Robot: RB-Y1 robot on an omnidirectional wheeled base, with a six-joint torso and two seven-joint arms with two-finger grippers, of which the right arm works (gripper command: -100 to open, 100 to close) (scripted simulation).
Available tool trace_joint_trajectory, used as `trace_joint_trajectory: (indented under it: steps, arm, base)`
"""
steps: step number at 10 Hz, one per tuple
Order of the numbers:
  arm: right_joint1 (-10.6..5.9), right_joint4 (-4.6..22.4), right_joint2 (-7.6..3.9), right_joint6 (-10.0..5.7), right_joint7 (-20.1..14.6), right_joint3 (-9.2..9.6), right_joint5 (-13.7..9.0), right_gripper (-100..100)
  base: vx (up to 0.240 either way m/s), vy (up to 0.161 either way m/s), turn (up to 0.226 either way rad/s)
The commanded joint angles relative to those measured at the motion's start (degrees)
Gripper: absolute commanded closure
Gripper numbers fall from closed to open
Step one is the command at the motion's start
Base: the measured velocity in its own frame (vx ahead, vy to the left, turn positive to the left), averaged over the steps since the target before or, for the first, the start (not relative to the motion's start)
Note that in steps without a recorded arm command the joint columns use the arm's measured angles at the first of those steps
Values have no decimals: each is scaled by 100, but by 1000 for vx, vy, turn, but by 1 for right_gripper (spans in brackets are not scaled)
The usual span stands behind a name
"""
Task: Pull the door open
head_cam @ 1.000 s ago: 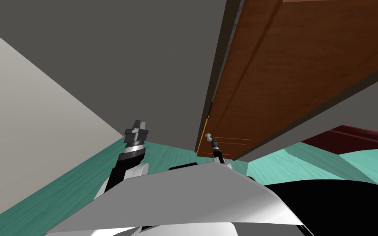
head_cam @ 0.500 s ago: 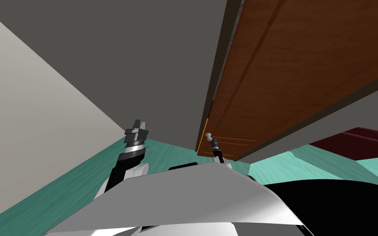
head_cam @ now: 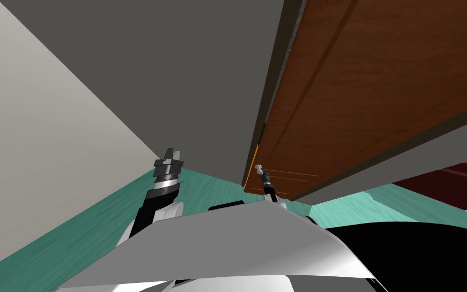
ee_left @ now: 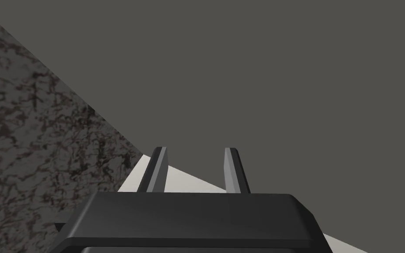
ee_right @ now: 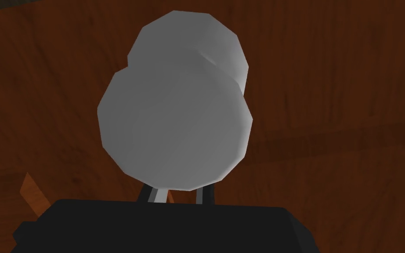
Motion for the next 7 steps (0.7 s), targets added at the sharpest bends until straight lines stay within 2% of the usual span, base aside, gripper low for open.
trace_joint_trajectory:
  steps: [1,2,4,5,7]
  arm:
    - [-91,-59,114,15,-188,72,-8,100]
    - [-91,-59,114,15,-188,72,-8,100]
    - [-129,-15,111,31,-577,78,-144,100]
    - [-72,62,69,86,-604,13,-190,-100]
    - [-121,71,123,96,-931,30,-301,-100]
  base:
    - [-62,-21,59]
    - [-20,6,-14]
    - [-45,-10,85]
    - [-64,-28,26]
    - [-76,-16,9]
